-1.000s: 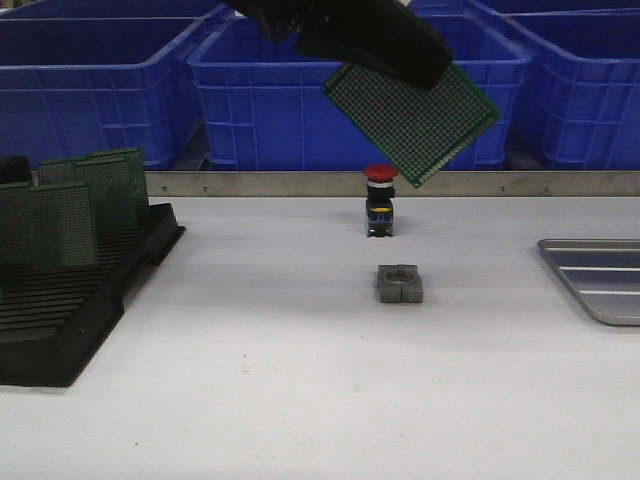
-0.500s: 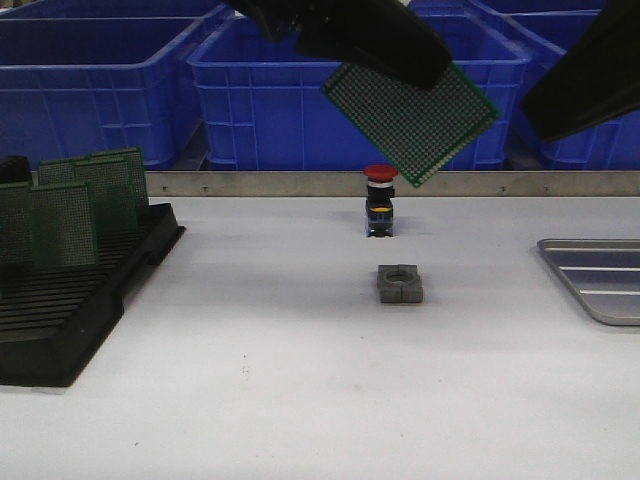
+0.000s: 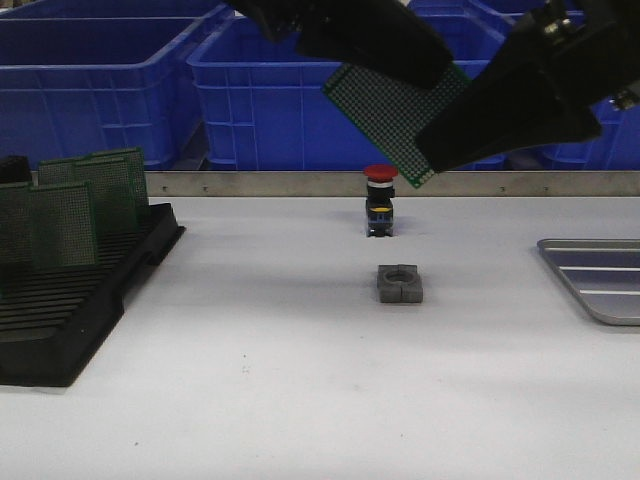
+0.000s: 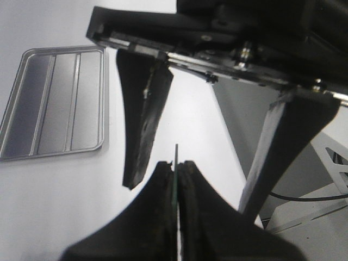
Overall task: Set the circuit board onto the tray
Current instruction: 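Bring the right gripper to the board and grasp its lower edge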
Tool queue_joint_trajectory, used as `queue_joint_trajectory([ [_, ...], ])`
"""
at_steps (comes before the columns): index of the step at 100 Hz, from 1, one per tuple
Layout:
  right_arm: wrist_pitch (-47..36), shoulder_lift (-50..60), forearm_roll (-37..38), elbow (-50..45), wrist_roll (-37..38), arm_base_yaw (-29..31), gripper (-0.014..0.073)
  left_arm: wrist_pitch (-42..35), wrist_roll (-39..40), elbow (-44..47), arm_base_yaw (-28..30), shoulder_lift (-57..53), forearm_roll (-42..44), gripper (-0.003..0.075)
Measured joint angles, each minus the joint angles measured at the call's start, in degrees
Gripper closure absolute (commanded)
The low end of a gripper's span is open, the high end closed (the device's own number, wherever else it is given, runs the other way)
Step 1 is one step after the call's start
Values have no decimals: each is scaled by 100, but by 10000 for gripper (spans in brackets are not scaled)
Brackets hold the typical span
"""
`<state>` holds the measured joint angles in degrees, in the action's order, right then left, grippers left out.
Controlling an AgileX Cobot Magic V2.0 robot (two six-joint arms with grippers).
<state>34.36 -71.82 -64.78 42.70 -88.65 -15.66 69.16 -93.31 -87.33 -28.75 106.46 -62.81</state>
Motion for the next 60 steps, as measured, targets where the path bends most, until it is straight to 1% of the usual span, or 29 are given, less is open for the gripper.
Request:
queue_joint_trajectory([
  [3, 0, -66, -39, 35, -10, 0, 120, 0, 0, 0, 0, 0, 0, 741],
  [8, 0, -171, -76, 79, -35, 0, 182, 0, 0, 0, 0, 0, 0, 741],
  [9, 0, -198, -86, 89, -47, 0, 216, 0, 0, 0, 0, 0, 0, 741],
  [10, 0, -211, -85, 91, -48, 0, 216, 0, 0, 0, 0, 0, 0, 741],
  [13, 14, -255, -99, 102, -62, 0, 280, 0, 0, 0, 0, 0, 0, 741],
  [15, 27, -273, -99, 105, -63, 0, 307, 0, 0, 0, 0, 0, 0, 741],
  [20, 50, -320, -99, 105, -72, 0, 418, 0, 0, 0, 0, 0, 0, 741],
  [22, 61, -330, -99, 105, -72, 0, 445, 0, 0, 0, 0, 0, 0, 741],
  [27, 85, -343, -99, 105, -72, 0, 544, 0, 0, 0, 0, 0, 0, 741],
  [34, 97, -343, -99, 105, -72, 0, 645, 13, 0, 0, 0, 0, 11, 741],
  [39, 162, -343, -86, 105, -98, 0, 701, 45, -43, 0, 0, 0, 56, 741],
  [41, 205, -343, -52, 105, -131, 0, 717, 75, -60, 0, 0, 0, 76, 740],
  [46, 277, -343, -22, 105, -156, 0, 706, 146, -61, 0, 0, 0, 100, 740],
  [55, 324, -343, -12, 105, -183, 0, 709, 177, -61, 0, 0, 0, 110, 735],
  [60, 349, -343, -12, 105, -184, 0, 709, 177, -61, 0, 0, 0, 110, 706],
])
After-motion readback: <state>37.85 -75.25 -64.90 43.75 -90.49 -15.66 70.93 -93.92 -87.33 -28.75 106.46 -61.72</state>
